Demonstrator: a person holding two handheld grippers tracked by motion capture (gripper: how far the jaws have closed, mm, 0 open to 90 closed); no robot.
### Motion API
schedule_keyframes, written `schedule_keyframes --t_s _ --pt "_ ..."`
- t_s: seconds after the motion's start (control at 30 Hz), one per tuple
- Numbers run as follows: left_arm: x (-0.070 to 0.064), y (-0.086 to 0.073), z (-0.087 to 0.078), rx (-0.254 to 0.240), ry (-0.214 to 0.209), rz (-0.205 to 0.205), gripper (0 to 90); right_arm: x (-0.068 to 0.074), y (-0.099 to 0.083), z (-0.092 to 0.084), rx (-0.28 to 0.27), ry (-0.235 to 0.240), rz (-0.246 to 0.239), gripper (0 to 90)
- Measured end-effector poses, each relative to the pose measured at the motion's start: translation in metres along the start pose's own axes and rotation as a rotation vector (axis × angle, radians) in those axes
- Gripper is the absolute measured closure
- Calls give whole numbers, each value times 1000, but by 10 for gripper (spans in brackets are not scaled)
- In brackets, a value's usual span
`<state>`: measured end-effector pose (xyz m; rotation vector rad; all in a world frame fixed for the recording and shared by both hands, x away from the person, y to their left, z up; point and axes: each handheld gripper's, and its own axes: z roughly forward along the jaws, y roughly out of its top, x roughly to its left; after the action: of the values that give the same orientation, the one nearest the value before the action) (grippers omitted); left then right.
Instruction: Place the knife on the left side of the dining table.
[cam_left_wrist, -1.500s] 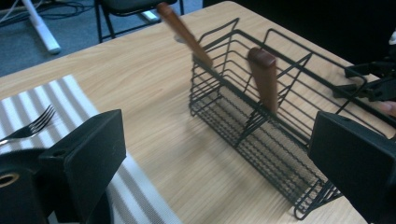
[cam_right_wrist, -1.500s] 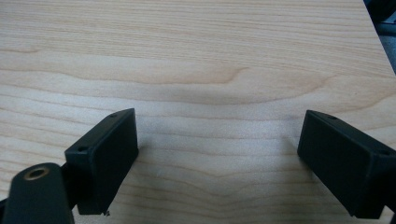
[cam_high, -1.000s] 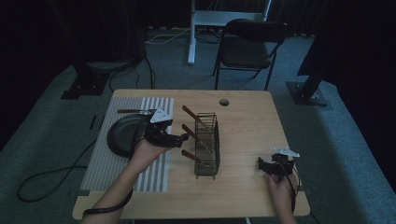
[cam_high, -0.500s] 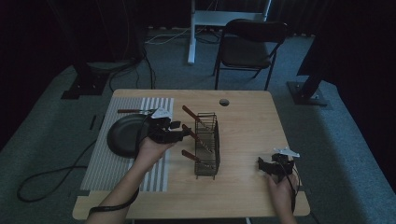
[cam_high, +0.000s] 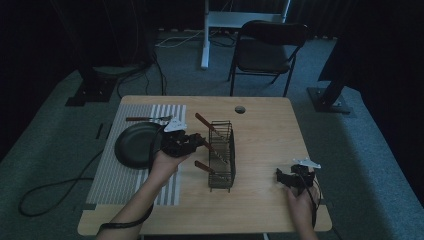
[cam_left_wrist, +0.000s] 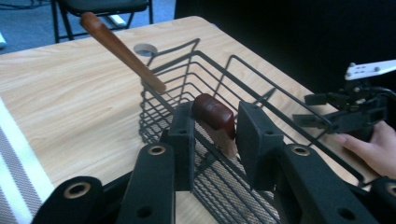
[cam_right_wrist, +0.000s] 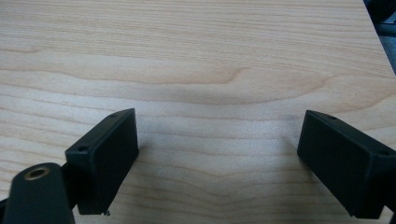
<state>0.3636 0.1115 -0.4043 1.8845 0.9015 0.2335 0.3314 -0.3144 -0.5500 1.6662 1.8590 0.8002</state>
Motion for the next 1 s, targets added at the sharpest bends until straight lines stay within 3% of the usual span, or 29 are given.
schedule_keyframes --t_s 0.13,0.23,0.5,0.67,0.87,1.0 --pt "-1 0 -1 -8 -24 -8 724 0 0 0 0 1 -1 114" --pt "-3 2 -1 -21 -94 -39 754 0 0 0 1 0 1 114" --pt "-7 5 -2 -31 -75 -33 757 0 0 0 -1 0 1 115" --pt "-10 9 -11 -59 -52 -13 760 0 0 0 0 1 1 114" --pt "-14 13 -22 -77 -60 15 760 0 0 0 0 1 1 114" --pt "-18 21 -37 -103 -65 28 760 0 0 0 1 1 0 114"
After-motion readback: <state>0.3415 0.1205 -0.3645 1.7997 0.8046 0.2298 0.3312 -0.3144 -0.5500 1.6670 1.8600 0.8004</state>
